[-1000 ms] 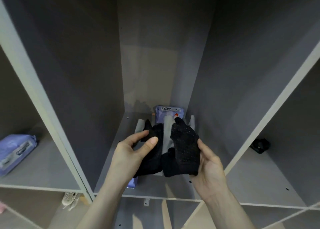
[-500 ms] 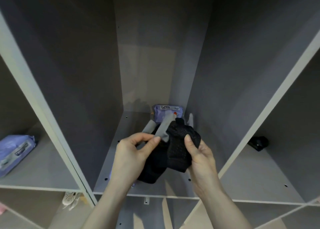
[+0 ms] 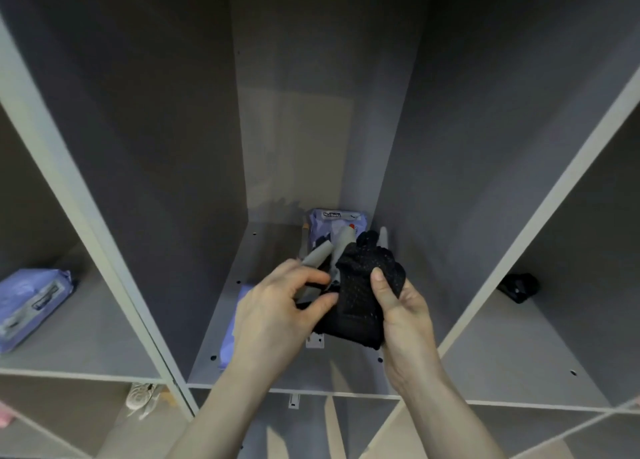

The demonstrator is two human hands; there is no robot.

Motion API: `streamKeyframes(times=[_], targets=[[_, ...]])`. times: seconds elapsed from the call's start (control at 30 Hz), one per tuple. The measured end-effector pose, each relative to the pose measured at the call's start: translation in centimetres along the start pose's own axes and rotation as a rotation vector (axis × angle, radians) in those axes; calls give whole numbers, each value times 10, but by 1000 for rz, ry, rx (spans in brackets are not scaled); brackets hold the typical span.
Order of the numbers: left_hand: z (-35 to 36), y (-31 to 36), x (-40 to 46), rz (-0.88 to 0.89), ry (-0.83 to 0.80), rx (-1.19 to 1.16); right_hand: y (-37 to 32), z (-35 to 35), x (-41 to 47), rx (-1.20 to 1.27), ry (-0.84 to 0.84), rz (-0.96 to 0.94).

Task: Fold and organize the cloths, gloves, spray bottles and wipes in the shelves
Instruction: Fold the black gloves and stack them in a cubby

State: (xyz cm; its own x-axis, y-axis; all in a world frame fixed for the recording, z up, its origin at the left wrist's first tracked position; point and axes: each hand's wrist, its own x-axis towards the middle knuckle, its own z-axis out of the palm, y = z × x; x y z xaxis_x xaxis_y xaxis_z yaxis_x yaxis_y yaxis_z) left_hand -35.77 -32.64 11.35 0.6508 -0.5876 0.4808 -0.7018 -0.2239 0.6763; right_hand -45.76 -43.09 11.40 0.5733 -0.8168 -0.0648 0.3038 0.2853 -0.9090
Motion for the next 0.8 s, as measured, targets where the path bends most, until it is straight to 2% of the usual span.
streamKeyframes(times=[0.13, 0.2, 0.33, 0.43, 0.57, 0.63, 0.7, 0.8], targets=[[1, -6, 2, -49, -8, 42, 0, -1, -5, -48, -134, 15], [0, -10, 2, -83, -9, 6, 0, -4, -3, -133, -138, 14], [-14, -23, 13, -396, -108, -449, -13, -14, 8, -308, -102, -35], [-17, -22, 15, -422, -163, -539, -18, -15, 11, -340, -115, -14], [-19, -17, 13, -464, -58, -701, -19, -13, 10, -203, -97, 82], [-20, -16, 12, -448, -74, -644, -20, -13, 10, -149, -107, 99], [-15, -14, 10, -405, -82, -482, -20, -11, 6, -121, -168, 105], [-7, -12, 7, -288, -11, -297, -17, -6, 0, -70, -229, 114]])
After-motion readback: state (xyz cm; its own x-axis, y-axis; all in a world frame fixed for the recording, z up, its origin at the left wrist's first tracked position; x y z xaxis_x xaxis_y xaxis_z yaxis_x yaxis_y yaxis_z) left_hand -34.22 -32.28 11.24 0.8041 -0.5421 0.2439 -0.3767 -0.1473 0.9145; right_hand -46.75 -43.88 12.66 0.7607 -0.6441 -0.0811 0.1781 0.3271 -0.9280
